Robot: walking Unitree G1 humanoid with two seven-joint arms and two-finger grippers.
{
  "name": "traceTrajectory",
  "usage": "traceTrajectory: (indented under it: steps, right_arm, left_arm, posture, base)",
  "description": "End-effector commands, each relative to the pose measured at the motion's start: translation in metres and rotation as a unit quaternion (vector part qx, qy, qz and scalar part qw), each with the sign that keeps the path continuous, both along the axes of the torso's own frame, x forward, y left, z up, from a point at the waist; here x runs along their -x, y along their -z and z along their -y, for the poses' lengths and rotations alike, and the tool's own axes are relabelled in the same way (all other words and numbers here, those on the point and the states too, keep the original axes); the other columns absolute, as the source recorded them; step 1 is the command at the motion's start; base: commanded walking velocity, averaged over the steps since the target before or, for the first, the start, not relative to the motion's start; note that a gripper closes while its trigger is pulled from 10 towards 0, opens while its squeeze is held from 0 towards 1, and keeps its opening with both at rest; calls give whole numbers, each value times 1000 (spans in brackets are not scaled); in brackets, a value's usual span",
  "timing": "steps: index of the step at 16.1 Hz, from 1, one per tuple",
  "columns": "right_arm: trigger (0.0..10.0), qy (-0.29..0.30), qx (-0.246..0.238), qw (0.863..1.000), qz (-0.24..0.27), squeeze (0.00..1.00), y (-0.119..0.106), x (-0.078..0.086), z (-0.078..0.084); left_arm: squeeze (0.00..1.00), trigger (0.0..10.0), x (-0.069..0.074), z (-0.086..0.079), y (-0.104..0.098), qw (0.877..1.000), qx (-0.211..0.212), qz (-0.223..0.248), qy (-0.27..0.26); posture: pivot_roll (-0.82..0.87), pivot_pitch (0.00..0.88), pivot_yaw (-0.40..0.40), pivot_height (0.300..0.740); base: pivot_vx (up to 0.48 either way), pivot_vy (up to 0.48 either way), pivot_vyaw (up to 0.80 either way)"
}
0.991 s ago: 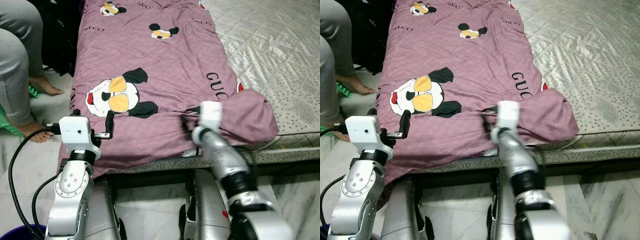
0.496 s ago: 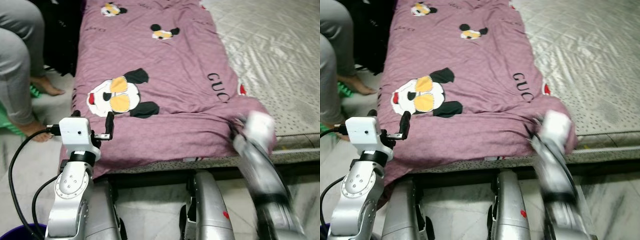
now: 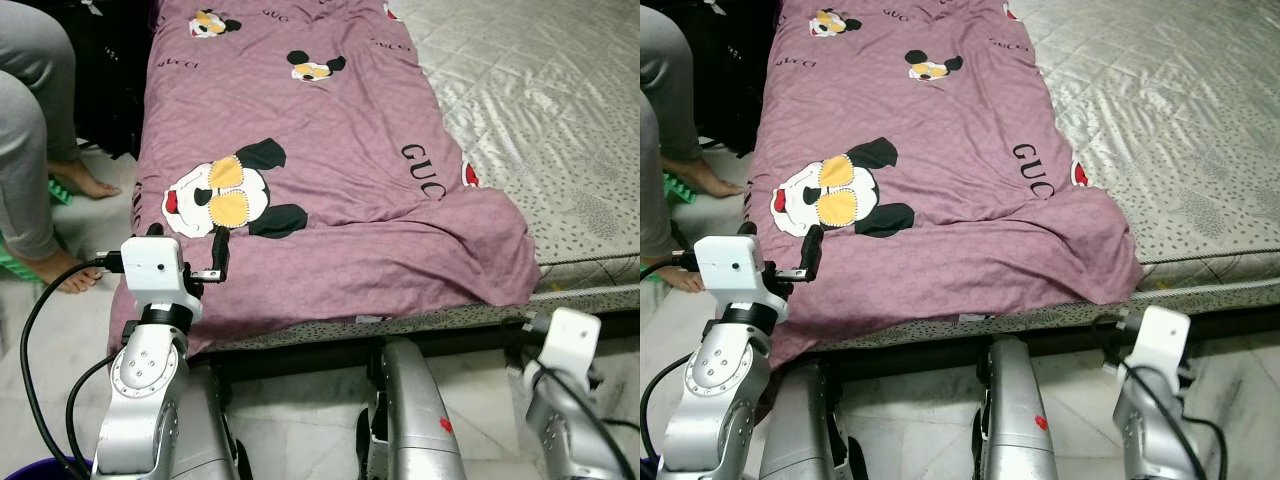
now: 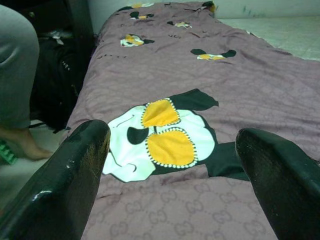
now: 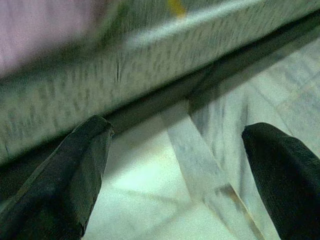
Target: Clean up the room
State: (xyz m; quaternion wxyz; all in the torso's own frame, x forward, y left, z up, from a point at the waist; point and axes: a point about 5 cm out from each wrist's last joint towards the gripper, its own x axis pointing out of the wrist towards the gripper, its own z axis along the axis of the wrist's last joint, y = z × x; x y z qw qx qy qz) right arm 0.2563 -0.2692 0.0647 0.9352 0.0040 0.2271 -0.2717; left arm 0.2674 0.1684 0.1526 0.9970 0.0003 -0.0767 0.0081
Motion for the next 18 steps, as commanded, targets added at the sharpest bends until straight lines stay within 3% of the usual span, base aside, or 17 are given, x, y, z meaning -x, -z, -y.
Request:
traceTrajectory:
  steps: [1,2,3,5,7,8,12,17,18]
  right_arm:
    - [10000,0,-5,998,59,718,-19,-9,3]
    - [10000,-10,-6,996,91,718,-29,-16,1]
    - [10000,-32,-9,989,144,576,-46,-29,-4]
    - [10000,-71,-10,976,208,20,-72,-46,-15]
    - [10000,-99,-50,967,230,0,-79,-59,-27]
    - [10000,-132,-66,967,206,0,-73,-73,-43]
    - [10000,-125,-28,980,151,0,-59,-91,-55]
    - [10000,-124,-5,989,85,0,-32,-93,-57]
    - [6745,-127,-3,989,70,0,-25,-90,-56]
  left_arm:
    - [0,10000,0,-3,0,1000,-2,0,-4]
    - [0,10000,-1,-3,0,1000,-2,1,-4]
    - [0,10000,-2,-3,0,1000,-2,3,-5]
    - [0,10000,-3,-4,-1,1000,-2,5,-5]
    - [0,10000,-5,-5,-2,1000,-3,6,-5]
    - [0,10000,-5,-3,-3,1000,-2,8,-3]
    - [0,10000,-4,-1,-3,1000,-1,7,2]
    - [0,10000,5,-5,-1,1000,-3,-1,-6]
    - [0,10000,5,-5,0,1000,-3,-3,-6]
  posture:
    - [-36,172,0,524]
    - [-35,169,-1,524]
    - [-33,161,1,524]
    - [-27,154,2,524]
    - [-23,153,5,524]
    - [-21,154,7,524]
    - [2,162,1,524]
    - [18,193,-7,524]
    - [20,200,-7,524]
  base:
    - [0,0,0]
    - [0,0,0]
    - [0,0,0]
    - [0,0,0]
    - [0,0,0]
    - [0,0,0]
    - [0,0,0]
    - [0,0,0]
    - [0,0,0]
